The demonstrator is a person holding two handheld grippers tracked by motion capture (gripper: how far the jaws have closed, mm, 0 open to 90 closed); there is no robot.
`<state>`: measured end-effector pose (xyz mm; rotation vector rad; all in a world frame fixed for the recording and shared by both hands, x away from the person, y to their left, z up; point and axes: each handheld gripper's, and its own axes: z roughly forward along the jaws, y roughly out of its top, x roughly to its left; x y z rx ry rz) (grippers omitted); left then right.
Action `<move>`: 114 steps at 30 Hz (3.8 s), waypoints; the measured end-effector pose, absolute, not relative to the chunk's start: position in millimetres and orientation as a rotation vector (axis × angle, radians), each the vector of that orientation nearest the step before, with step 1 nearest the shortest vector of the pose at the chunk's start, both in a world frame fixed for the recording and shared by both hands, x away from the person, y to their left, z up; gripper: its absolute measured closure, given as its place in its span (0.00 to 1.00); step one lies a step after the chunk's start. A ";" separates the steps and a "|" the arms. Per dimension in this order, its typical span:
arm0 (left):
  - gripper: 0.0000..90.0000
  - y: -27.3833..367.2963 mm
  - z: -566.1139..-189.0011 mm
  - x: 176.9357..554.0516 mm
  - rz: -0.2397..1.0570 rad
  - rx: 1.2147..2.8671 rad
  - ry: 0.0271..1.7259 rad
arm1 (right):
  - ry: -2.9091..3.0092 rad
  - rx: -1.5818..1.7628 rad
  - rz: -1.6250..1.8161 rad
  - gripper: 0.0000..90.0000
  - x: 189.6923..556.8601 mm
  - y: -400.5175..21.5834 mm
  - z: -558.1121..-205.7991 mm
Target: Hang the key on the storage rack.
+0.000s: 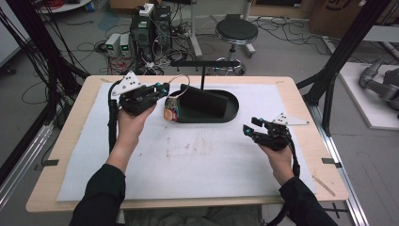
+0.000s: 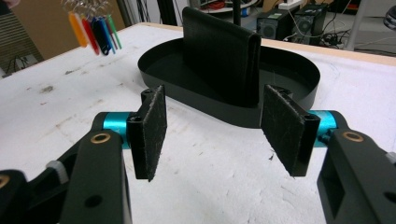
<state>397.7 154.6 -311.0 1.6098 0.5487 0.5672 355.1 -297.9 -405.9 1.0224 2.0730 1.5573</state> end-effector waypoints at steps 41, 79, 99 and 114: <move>0.96 150.1 -331.4 470.7 0.580 1.625 0.778 | 2.043 1.033 1.569 0.47 354.1 -308.7 -404.5; 0.36 156.8 -337.7 420.0 0.684 1.665 0.818 | 2.040 1.032 1.551 0.47 351.6 -311.8 -404.4; 0.32 192.1 -384.6 313.3 0.641 1.734 0.714 | 1.998 1.076 1.517 0.47 347.9 -326.2 -402.3; 0.31 205.5 -400.1 305.6 0.678 1.768 0.725 | 2.010 1.076 1.495 0.46 350.7 -323.6 -404.2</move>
